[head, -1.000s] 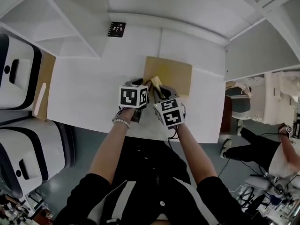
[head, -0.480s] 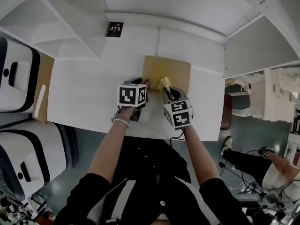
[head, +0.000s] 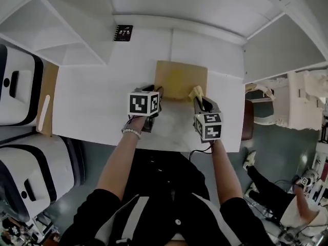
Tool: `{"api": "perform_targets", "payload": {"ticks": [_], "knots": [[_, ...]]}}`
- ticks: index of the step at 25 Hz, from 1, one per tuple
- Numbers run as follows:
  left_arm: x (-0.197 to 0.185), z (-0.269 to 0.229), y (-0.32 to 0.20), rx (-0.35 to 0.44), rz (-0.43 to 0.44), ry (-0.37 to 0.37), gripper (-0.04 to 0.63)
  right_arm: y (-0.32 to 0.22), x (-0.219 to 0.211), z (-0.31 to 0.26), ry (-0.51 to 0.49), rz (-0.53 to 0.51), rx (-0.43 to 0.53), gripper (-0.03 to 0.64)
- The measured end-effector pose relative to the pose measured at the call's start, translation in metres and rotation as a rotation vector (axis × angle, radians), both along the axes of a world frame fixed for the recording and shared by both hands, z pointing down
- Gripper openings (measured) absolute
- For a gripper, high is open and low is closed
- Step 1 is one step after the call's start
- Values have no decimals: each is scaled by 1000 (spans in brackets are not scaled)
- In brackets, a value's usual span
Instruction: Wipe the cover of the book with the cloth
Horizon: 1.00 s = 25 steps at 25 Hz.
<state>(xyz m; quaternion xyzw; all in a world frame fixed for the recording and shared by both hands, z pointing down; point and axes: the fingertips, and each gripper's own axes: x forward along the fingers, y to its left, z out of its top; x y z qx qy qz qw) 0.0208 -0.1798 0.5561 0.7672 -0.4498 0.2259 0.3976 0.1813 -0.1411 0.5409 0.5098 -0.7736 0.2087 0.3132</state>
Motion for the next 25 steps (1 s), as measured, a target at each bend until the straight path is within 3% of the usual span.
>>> {"api": "perform_targets", "payload": {"ticks": [14, 25], "knots": [[0, 0, 0, 1, 8, -7, 144, 10, 41, -1, 40, 119, 12, 38], [0, 0, 0, -3, 11, -8, 144, 32, 27, 10, 29, 145, -1, 38]]}}
